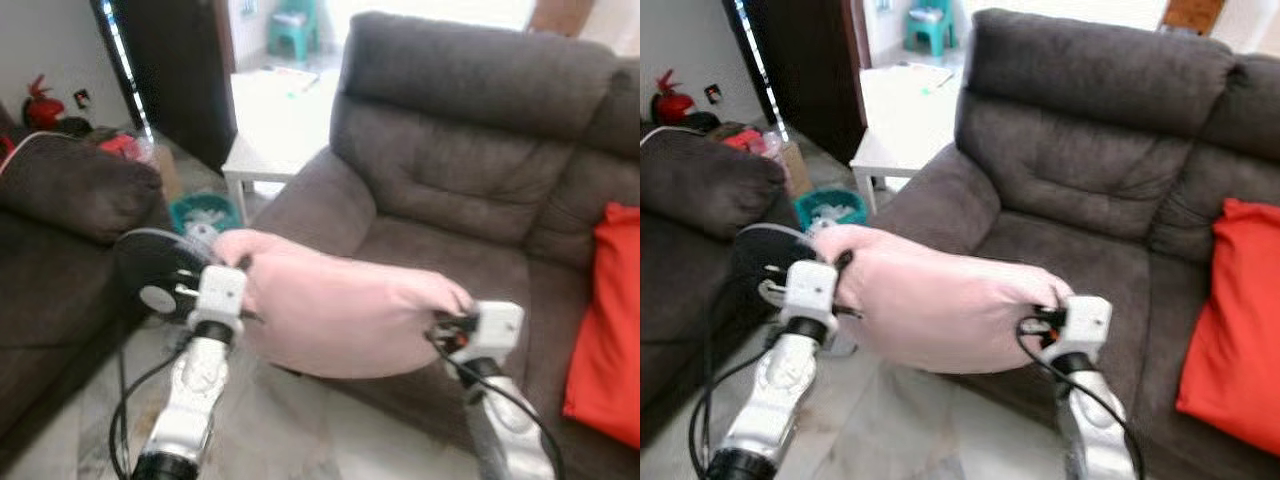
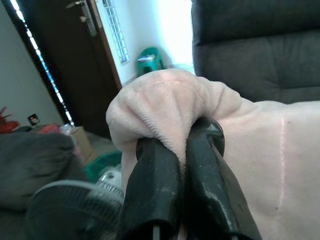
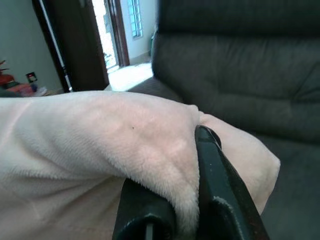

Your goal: Move the pillow to the sofa from floor

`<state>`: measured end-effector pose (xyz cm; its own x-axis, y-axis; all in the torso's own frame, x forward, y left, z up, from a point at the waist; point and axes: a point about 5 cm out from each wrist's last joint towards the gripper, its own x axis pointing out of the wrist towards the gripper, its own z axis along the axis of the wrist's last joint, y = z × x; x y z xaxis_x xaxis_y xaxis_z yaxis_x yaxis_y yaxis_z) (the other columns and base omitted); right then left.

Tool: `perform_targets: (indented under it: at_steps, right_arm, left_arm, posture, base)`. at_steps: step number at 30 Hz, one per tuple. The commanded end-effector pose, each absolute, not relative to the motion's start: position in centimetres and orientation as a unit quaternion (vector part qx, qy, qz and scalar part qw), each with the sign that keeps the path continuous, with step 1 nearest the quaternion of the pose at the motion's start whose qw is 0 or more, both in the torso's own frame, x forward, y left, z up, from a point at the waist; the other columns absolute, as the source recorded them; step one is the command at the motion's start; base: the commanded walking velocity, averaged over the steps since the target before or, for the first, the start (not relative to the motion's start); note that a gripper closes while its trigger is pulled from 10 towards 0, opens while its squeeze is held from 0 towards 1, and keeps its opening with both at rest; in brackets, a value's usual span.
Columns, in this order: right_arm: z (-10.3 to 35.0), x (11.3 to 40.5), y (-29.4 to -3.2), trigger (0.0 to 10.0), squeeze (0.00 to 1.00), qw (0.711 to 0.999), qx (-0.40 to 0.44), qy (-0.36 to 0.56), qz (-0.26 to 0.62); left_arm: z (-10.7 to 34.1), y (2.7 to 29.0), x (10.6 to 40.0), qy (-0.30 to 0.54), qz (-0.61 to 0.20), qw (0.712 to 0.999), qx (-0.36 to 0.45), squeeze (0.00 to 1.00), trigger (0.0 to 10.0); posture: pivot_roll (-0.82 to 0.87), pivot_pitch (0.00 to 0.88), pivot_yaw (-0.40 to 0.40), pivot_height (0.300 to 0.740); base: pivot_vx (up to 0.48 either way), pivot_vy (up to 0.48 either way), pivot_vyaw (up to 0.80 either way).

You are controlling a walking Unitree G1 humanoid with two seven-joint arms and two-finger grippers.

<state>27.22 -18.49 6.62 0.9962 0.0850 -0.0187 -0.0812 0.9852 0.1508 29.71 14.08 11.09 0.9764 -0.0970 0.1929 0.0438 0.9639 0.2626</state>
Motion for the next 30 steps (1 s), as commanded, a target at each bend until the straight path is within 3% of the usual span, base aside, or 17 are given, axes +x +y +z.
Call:
perform_targets:
  at_steps: [1,9,18,30]
  right_arm:
    - [8.1,27.8,-18.5,10.0,0.00,0.996,0.081,-0.025,0.036]
    - [8.3,27.9,-18.7,10.0,0.00,0.996,0.081,-0.033,0.028]
    - [11.3,28.9,-19.2,10.0,0.00,0.992,0.079,-0.095,0.016]
    - [13.4,29.7,-20.2,10.0,0.00,0.988,0.091,-0.127,-0.012]
  left_arm:
    - [12.2,15.5,30.0,-0.123,-0.010,0.984,0.130,0.00,10.0]
    - [13.1,15.7,30.3,-0.139,-0.011,0.980,0.141,0.00,10.0]
    - [18.3,15.1,30.9,-0.228,-0.026,0.960,0.159,0.00,10.0]
    - [19.5,14.1,31.3,-0.239,-0.063,0.958,0.148,0.00,10.0]
  posture:
    - [0.09,0.005,-0.055,0.740]
    - [0.09,0.010,-0.056,0.740]
    - [0.09,0.018,-0.058,0.740]
    - [0.09,0.022,-0.057,0.740]
  base:
    - [0.319,0.000,0.00]
    - [0.339,0.000,0.00]
    - [0.342,0.000,0.00]
    - [0.351,0.000,0.00]
